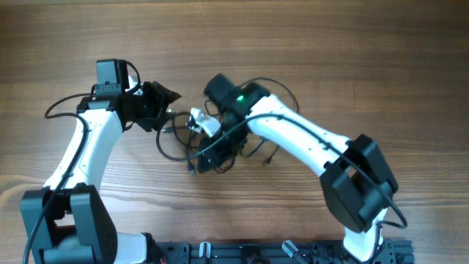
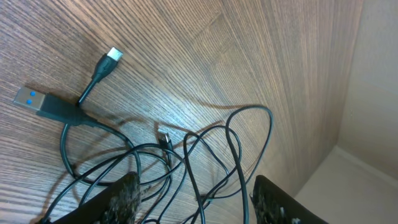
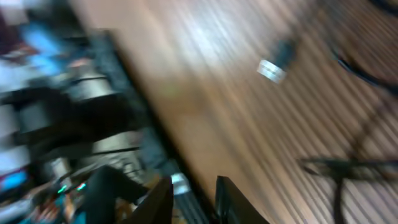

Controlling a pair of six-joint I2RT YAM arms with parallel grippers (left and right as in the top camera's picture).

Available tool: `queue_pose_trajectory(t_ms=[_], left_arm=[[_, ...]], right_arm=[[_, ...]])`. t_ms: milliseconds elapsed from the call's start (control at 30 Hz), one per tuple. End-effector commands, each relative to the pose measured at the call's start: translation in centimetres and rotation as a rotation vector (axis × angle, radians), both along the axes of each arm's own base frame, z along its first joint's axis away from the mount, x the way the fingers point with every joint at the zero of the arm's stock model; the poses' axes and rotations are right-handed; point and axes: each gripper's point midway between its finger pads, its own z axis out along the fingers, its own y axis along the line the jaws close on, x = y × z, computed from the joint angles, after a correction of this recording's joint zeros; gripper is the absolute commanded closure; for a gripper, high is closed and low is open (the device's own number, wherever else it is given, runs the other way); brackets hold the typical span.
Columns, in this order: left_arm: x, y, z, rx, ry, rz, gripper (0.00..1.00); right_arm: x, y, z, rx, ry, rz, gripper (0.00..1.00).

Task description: Untangle cables

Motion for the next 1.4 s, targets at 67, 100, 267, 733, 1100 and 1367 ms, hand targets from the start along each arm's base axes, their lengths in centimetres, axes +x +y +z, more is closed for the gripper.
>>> queue_pose_trajectory(t_ms=[67,100,267,733,1100,1367], left_arm=[[0.0,0.4,-0.4,0.024,0.001,-0.008,0.39],[0.0,0.4,-0.4,0.024,0.002,-0.008,0.39],[0.0,0.4,-0.5,0.024,0.002,-0.008,0.38],[-0.1,0.4,-0.5,0.024,0.003,-0.008,0.37],[0.0,0.4,-0.5,0.024,0.002,-0.008,0.36],[0.0,0.4,-0.5,0.024,0.002,-0.008,0.36]], right_arm=[[1.7,-3.4,-3.8,-0.347,-0.122,-0.227,0.75],[1.6,-3.4,-4.1,-0.347,-0.12,-0.233,0.75],[1.5,-3.2,-4.1,-0.335,-0.114,-0.23,0.71],[1.9,-1.0,-6.1,-0.3,-0.253,-0.123,0.75],[1.3,-0.8,-6.6,-0.306,-0.246,-0.107,0.74],[-0.2,0.0,-7.1,-0.313,-0.243,-0.067,0.76]])
